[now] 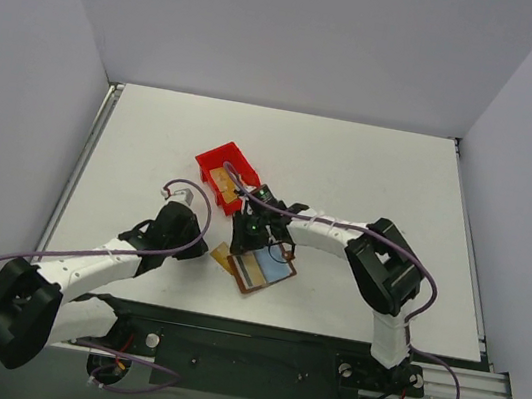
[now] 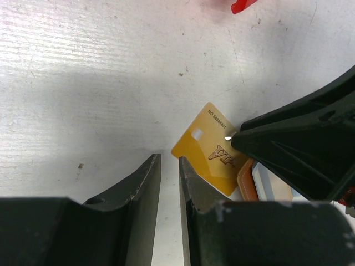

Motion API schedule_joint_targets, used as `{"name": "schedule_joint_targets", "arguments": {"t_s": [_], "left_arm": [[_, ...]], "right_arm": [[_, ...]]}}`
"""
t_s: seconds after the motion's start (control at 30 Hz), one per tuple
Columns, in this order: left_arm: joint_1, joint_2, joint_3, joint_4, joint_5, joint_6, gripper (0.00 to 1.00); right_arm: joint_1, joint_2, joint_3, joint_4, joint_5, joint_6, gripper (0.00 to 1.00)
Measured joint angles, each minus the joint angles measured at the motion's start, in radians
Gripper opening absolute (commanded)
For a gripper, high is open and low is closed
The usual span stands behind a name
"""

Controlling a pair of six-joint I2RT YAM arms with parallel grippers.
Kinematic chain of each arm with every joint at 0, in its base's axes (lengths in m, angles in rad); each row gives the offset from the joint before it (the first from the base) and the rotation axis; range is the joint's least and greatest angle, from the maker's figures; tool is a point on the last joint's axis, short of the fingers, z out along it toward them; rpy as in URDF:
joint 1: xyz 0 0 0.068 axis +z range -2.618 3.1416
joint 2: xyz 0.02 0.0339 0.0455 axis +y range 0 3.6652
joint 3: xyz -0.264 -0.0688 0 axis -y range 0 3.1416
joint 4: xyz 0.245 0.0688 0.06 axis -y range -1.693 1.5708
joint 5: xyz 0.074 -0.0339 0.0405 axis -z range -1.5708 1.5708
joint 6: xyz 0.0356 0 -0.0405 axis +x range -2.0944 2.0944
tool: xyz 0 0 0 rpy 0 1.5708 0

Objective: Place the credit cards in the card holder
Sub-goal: Move the credit card to the corner of the board.

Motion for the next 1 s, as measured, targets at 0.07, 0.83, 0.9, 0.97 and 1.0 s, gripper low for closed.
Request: {"name": "schedule_joint_targets", "arguments": {"t_s": [0.07, 0.83, 0.9, 0.97, 1.0], "left_arm": [[0.000, 0.003, 0.000, 0.002, 0.001, 0.000, 0.30], [0.000, 0.013, 0.000, 0.003, 0.008, -0.003, 0.29], [0.000, 0.013, 0.000, 0.003, 0.008, -0.003, 0.29], [0.000, 0.013, 0.000, 0.003, 0.008, -0.003, 0.29], [0.000, 0.013, 0.000, 0.003, 0.008, -0.003, 0.29]], "right_arm": [[0.005, -0.008, -0.010, -0.003, 0.004, 0.001, 0.18], [-0.068, -0.073, -0.076, -0.037, 0.078, 0.056, 0.22], [-0.080, -0.080, -0.080, -0.047, 0.102, 0.060, 0.22], [-0.087, -0.091, -0.090, -0.056, 0.128, 0.063, 0.22], [-0.089, -0.097, -0.095, -0.061, 0.140, 0.065, 0.22]]}}
